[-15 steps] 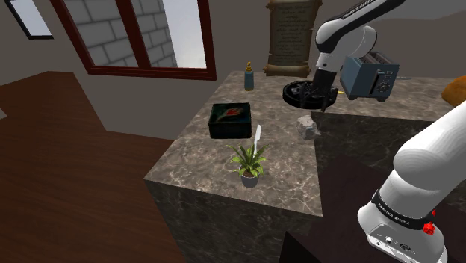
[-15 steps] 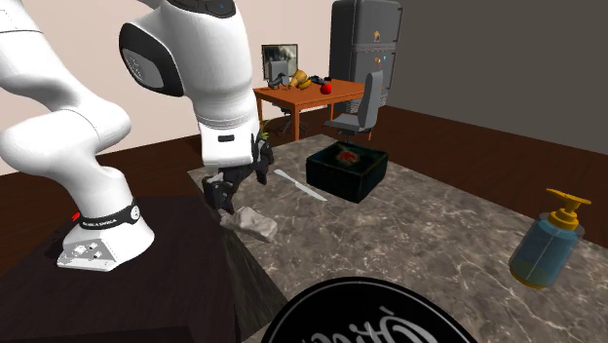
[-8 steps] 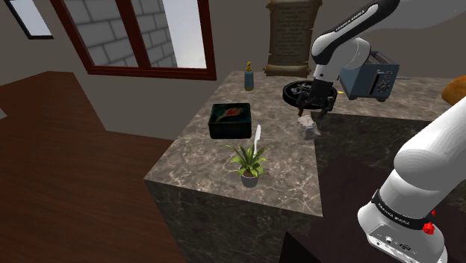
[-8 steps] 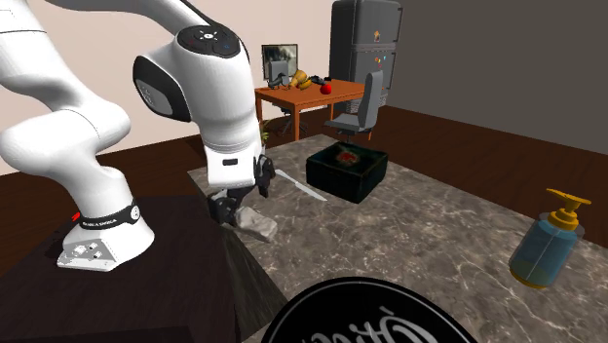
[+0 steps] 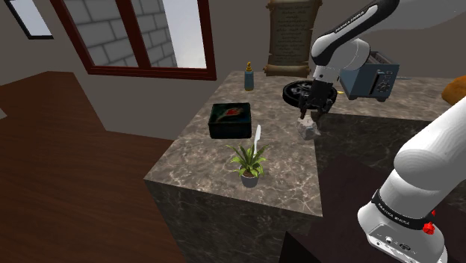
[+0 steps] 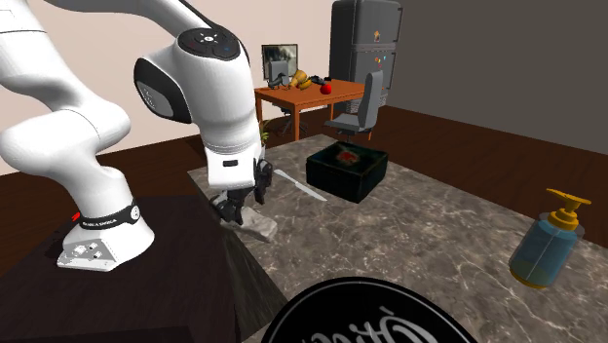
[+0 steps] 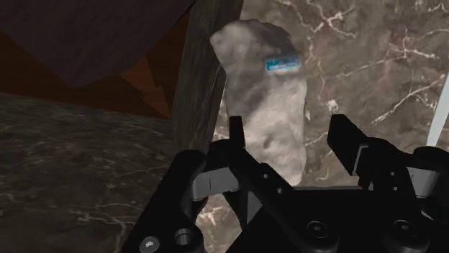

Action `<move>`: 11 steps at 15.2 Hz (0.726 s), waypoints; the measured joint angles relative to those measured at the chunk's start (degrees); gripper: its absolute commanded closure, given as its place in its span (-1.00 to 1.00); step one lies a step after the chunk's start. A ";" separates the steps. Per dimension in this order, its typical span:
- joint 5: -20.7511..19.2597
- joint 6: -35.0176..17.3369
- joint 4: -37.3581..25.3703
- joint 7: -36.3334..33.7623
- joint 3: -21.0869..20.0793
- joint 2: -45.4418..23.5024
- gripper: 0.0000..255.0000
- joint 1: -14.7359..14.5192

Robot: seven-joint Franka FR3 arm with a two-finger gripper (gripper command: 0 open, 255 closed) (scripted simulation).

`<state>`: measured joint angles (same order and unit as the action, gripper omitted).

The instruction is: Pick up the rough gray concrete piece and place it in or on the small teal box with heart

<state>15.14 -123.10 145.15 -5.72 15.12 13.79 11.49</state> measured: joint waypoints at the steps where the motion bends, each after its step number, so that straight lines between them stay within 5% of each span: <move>1: -0.08 0.05 -0.13 -0.01 0.09 0.15 1.00 0.09; 8: 0.14 0.03 -0.96 0.27 0.25 -0.21 1.00 0.09; 9: 0.13 0.05 -0.98 0.27 0.25 -0.18 -1.00 0.09; 11: -1.30 -1.76 -0.64 -0.51 -0.75 -0.10 -1.00 -0.13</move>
<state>13.84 -124.86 144.51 -6.23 14.38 13.69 11.36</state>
